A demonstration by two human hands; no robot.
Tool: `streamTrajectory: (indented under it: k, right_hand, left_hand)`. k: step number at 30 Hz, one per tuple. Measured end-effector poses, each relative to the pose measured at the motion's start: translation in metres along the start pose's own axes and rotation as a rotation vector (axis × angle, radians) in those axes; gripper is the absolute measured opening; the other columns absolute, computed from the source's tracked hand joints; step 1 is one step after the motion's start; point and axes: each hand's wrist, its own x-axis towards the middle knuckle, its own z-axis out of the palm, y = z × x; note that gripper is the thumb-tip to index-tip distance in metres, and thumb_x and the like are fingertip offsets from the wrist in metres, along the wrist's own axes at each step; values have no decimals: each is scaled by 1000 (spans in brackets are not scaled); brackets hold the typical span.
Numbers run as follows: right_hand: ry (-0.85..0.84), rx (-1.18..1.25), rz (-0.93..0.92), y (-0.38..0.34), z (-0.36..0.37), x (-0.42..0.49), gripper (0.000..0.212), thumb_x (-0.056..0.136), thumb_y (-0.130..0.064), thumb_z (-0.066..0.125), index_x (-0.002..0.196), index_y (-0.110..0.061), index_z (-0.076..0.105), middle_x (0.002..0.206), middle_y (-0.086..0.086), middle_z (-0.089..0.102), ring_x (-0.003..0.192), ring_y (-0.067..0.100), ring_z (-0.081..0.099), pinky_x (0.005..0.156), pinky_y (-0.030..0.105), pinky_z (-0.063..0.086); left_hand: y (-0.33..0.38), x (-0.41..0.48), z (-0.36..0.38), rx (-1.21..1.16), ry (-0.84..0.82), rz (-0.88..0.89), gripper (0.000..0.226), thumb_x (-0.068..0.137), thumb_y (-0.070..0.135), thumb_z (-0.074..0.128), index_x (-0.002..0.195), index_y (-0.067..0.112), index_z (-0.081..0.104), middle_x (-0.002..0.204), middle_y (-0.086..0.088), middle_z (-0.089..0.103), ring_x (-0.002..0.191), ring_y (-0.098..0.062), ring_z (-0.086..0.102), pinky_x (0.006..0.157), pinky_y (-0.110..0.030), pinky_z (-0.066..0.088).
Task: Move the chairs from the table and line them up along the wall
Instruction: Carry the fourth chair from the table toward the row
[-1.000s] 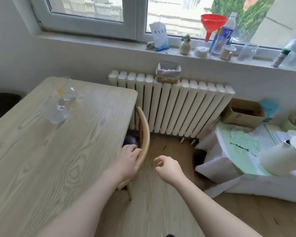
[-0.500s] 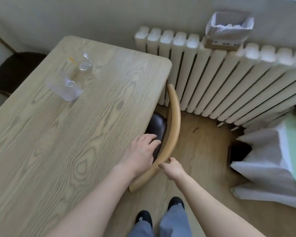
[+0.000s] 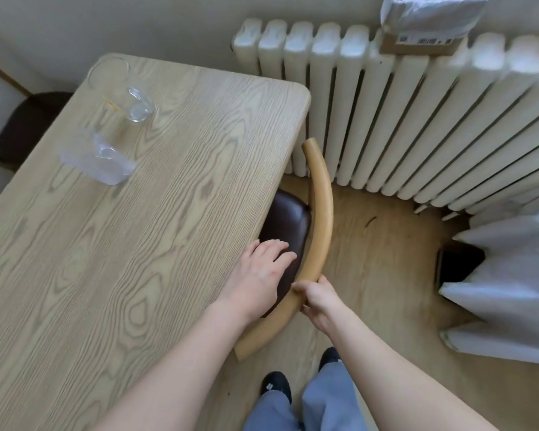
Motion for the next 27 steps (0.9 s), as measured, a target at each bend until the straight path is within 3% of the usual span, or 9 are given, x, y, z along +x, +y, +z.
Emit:
streamTrajectory:
  k: [6,10,15,21,24,27]
  right_hand:
    - [172,-4,-6,-1,-28,-12,23,75,2,68,91,-7,56,73,12,60,61,22,56,59,32,48]
    - [225,46,-24,-3,-47,-31,28,69,7,64,94,-6,63,69,13,60,61,25,55,65,36,48]
    - [271,11,-71,0,-55,-65,30,61,9,61,87,-5,65,62,13,57,55,25,50,58,32,43]
    - [360,-98,-123,23,-56,-107,24,54,2,65,75,-8,61,62,12,60,55,27,54,54,28,45]
    - [404,-160,-149,37,-61,-130,31,54,-2,68,84,-9,63,74,13,64,64,28,58,58,30,47]
    - [492,-236,-168,51,-70,-158,31,50,-6,67,81,-9,66,67,9,63,61,26,58,55,27,45]
  left_hand:
    - [9,0,0,16,5,14,61,84,-3,39,140,23,38,151,2,31,141,-15,19,117,-31,2]
    - [18,-6,-2,0,20,47,62,85,-6,38,140,22,38,150,1,32,141,-15,19,118,-32,3]
    - [28,-15,-13,0,54,120,62,84,-6,39,141,21,38,151,0,31,141,-16,20,118,-33,5]
    - [37,-32,-28,-9,125,187,61,85,-3,39,142,19,36,151,-3,31,140,-20,23,117,-36,13]
    - [45,-41,-29,-16,133,222,63,84,-2,39,143,19,32,152,-3,29,140,-20,22,117,-36,13]
    - [55,-53,-29,-25,159,278,66,84,-3,39,145,20,29,152,-4,29,140,-20,22,117,-35,15]
